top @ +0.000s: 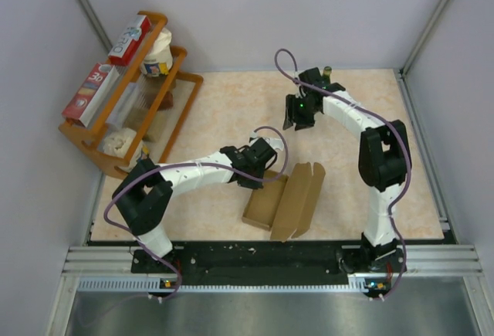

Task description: Fold the paper box

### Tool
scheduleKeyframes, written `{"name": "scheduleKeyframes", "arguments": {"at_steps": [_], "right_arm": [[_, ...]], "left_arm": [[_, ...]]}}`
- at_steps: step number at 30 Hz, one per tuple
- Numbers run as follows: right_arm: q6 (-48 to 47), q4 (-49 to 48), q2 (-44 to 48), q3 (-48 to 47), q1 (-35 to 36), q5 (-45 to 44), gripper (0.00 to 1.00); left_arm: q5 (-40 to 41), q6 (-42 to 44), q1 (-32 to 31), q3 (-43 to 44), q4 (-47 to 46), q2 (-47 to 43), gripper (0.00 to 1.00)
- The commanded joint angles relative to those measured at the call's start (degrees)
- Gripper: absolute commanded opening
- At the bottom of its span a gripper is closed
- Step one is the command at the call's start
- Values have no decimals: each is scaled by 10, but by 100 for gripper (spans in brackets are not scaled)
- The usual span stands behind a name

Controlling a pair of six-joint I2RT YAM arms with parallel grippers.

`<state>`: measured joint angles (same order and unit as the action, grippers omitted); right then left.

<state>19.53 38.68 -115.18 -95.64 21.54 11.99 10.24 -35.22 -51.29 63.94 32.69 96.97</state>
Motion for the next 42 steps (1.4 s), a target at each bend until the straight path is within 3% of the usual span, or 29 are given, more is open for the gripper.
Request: {"name": "scheduleKeyframes", "arguments": {"at_steps": [1, 26, 42], "right_arm": [[-16, 32, -18, -25, 12, -34, 46], [2, 35, -90, -44, 36, -26, 43], [13, 16, -73, -37, 36, -36, 4]], "left_arm": [[3, 3, 6, -15, -26, 15, 0], [6, 2, 7, -11, -25, 35, 0], [8, 0, 7, -16, -25, 31, 0]]}}
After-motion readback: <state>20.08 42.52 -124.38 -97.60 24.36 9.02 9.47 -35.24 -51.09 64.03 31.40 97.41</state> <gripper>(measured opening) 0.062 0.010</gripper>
